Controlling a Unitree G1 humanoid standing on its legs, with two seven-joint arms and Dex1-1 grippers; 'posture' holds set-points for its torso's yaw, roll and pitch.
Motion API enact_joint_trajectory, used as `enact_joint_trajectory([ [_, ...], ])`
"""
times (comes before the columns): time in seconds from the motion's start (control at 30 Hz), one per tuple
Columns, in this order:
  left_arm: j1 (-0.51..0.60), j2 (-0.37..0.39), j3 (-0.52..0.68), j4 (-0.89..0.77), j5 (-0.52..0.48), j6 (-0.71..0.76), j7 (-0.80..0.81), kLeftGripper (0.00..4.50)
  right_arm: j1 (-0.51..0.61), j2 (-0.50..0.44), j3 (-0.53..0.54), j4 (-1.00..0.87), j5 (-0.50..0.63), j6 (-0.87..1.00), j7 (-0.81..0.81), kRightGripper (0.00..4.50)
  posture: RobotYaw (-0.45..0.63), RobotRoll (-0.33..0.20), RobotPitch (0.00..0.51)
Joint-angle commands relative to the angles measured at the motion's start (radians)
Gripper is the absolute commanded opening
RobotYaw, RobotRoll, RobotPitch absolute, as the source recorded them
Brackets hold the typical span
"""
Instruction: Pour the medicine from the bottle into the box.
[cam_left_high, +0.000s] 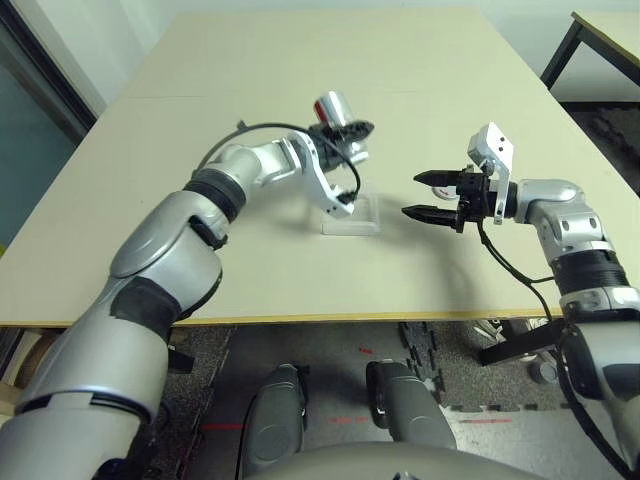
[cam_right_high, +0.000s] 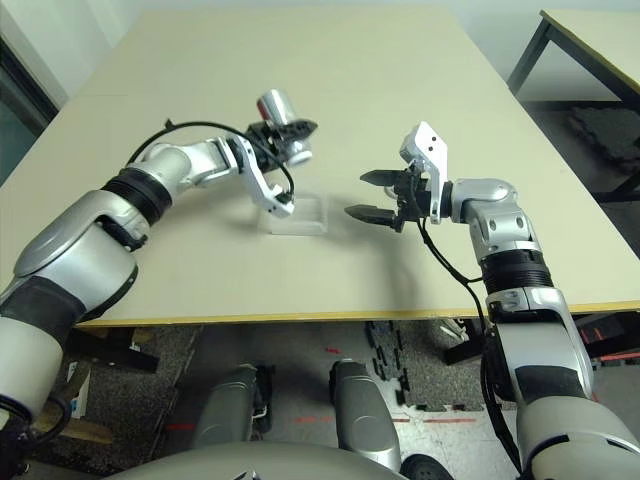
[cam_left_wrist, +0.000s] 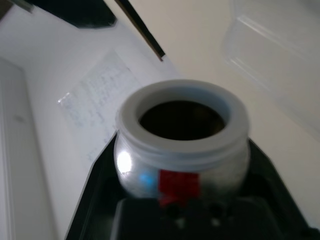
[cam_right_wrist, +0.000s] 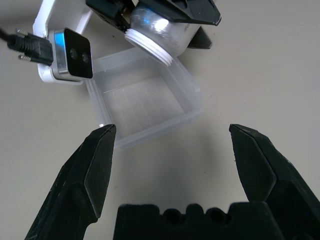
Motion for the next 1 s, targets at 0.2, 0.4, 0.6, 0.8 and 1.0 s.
enact_joint_trajectory([
  [0.2,-0.044,-0.015,-0.01,0.085,-0.002,0.012,0.02,2.68,0.007,-0.003,0.004,0.01,-0.002,-0.014,-0.002,4.5,-0.15,0.0,0.102],
  [0.4,-0.066,0.003,-0.007,0.08,-0.011,0.008,0.023,2.68,-0.005,0.002,0.015,0.039,-0.015,-0.038,0.0,4.5,-0.13,0.0,0.1],
  [0.6,-0.036,0.02,0.191,0.111,-0.254,-0.097,-0.26,2.68,-0.024,0.014,0.02,0.069,-0.024,-0.055,0.0,4.5,-0.13,0.0,0.095],
  [0.8,0.099,-0.003,0.677,0.079,-0.841,0.087,-1.029,2.68,-0.033,0.017,0.022,0.099,-0.038,-0.084,0.003,4.5,-0.13,0.0,0.091],
  [1.0,0.225,-0.001,0.904,-0.137,-1.124,0.476,-1.335,2.68,-0.038,0.023,0.025,0.127,-0.05,-0.11,0.008,4.5,-0.12,0.0,0.092],
])
